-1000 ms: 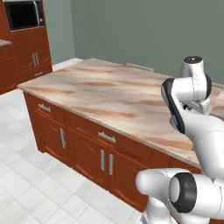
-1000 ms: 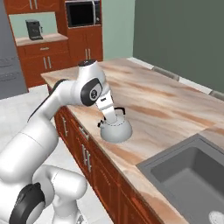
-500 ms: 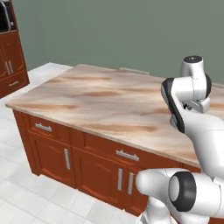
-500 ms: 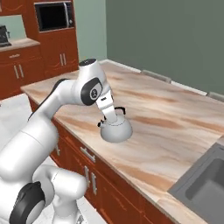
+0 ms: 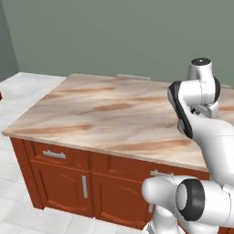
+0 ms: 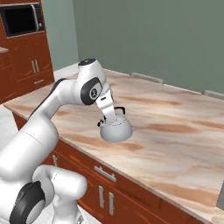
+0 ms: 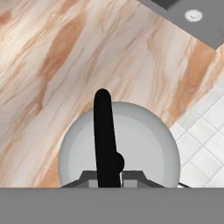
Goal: The kettle is done boiling. Turn off the stove, then wait for 300 timesteps before moving the kettle to the dining table.
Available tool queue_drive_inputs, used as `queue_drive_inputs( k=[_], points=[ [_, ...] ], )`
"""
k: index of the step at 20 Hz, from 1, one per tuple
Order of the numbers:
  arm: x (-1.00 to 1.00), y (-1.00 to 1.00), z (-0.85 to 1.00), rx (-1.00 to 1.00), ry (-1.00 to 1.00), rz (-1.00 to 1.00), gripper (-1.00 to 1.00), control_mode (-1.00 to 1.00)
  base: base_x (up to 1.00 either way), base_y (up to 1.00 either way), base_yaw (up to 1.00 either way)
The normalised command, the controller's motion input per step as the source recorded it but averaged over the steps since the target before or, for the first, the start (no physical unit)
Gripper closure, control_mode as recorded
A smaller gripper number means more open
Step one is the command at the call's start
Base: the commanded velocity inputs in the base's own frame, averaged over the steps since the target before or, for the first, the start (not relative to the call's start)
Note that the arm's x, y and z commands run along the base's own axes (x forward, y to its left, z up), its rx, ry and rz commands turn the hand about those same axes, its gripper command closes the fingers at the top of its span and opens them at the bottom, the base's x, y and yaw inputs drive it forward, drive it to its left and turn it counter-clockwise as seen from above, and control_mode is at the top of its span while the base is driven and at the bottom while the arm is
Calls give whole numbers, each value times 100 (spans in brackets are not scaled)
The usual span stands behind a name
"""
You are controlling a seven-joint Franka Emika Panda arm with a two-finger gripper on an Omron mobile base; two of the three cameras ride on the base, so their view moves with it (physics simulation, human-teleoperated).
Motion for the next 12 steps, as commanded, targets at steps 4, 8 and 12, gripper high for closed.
queue_drive_inputs(
  k=[4, 8, 12],
  points=[
    [0, 0, 0, 0, 0, 0, 100, 100, 5, 86, -37],
    [0, 0, 0, 0, 0, 0, 100, 100, 0, 89, -28],
    [0, 0, 0, 0, 0, 0, 100, 100, 0, 89, -21]
  ],
)
